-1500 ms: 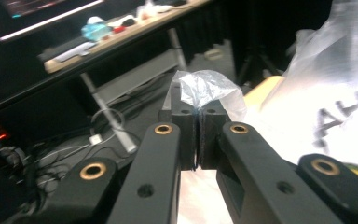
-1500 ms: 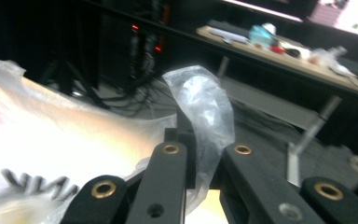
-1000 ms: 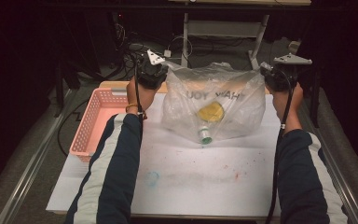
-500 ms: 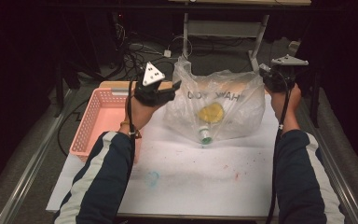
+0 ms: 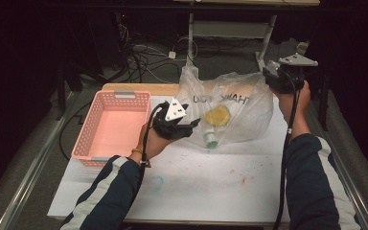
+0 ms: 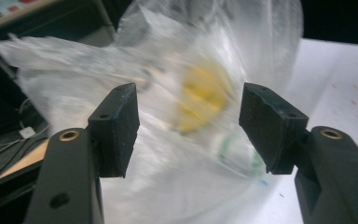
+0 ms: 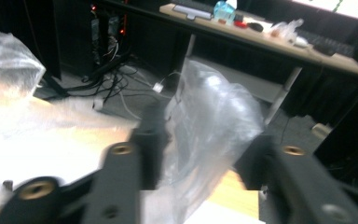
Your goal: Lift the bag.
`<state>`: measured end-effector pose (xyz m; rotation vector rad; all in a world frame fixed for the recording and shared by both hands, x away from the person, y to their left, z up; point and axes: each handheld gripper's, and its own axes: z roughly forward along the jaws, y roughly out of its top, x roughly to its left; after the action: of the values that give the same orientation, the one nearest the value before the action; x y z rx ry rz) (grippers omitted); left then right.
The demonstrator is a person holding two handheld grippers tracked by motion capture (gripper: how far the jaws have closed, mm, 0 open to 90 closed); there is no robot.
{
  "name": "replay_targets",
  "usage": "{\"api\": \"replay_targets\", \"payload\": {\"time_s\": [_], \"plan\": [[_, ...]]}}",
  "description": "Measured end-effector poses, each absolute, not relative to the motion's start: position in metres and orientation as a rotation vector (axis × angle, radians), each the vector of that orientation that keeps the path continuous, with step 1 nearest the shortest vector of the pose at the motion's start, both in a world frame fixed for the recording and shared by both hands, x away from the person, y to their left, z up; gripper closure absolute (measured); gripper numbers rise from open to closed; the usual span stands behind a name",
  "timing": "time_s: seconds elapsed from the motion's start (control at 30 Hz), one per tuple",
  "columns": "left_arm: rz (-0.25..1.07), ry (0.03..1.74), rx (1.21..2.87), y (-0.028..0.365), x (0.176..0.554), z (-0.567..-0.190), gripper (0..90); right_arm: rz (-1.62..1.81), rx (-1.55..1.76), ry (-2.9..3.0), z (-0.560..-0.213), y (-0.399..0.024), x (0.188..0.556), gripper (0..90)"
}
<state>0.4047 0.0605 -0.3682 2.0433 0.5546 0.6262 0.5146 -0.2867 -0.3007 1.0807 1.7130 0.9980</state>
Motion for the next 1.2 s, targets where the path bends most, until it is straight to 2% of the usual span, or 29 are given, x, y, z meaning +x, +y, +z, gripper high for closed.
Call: {"api": "replay_targets", "payload": {"time_s": [0.2, 0.63, 0.83, 0.87, 1.0, 1.2], "plan": [[0.605, 0.536, 2.086, 0.054, 0.402, -0.386, 36.1, 1.048, 1.030, 1.690, -0.287, -0.281, 0.504, 44.7], [0.605, 0.551, 2.104, 0.049, 0.395, -0.409, 34.7, 1.201, 0.873, 1.705, -0.271, -0.257, 0.454, 39.7], [0.659, 0.554, 2.141, 0.041, 0.401, -0.416, 40.0, 1.221, 0.815, 1.686, -0.257, -0.257, 0.440, 38.5], [0.662, 0.563, 2.144, 0.040, 0.403, -0.419, 43.9, 1.216, 0.812, 1.694, -0.256, -0.257, 0.440, 37.3], [0.642, 0.608, 2.155, 0.038, 0.412, -0.428, 46.9, 1.211, 0.829, 1.700, -0.255, -0.263, 0.437, 35.1], [0.664, 0.630, 2.125, 0.042, 0.414, -0.428, 46.9, 1.245, 0.792, 1.708, -0.270, -0.266, 0.415, 34.0]]}}
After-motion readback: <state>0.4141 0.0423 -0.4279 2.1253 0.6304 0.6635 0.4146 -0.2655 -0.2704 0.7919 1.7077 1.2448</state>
